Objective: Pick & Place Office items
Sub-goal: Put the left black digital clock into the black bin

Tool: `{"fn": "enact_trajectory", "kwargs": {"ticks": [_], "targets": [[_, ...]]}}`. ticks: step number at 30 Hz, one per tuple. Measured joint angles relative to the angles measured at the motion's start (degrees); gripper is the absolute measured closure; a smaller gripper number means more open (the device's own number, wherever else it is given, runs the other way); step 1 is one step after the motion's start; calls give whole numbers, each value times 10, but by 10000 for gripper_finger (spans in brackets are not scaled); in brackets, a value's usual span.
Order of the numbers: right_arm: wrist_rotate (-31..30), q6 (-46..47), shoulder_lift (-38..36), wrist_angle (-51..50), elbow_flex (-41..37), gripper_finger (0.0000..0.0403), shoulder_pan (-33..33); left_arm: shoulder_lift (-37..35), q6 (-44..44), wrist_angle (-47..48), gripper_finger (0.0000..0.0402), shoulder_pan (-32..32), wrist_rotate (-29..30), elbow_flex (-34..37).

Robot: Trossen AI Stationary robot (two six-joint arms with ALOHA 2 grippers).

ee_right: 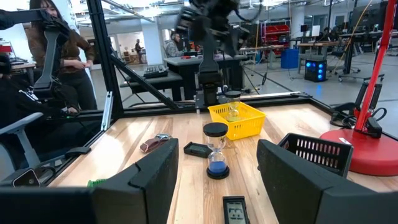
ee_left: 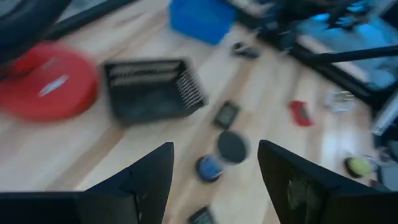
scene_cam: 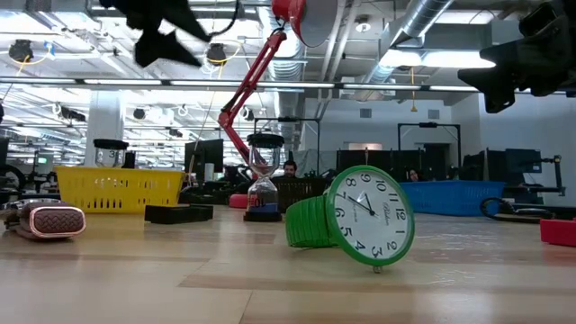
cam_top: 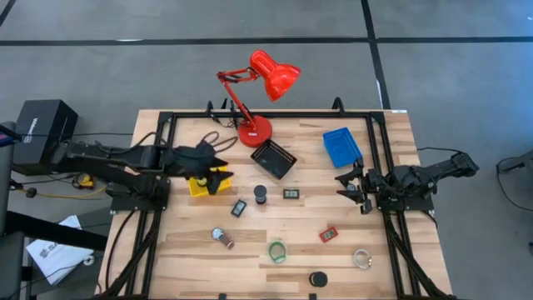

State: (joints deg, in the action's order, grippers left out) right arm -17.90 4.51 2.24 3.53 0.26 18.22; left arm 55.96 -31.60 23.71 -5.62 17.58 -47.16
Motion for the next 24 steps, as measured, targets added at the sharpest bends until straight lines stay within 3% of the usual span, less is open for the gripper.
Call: {"fn": "enact_trajectory", "kwargs": {"ticks": [10, 24], "targets": [[0, 0, 0, 0, 0, 193, 0, 72, 24, -53, 203, -95, 12, 0], [0, -5, 0, 0, 0, 193, 0, 175, -68, -128, 216, -132, 13, 0]]}}
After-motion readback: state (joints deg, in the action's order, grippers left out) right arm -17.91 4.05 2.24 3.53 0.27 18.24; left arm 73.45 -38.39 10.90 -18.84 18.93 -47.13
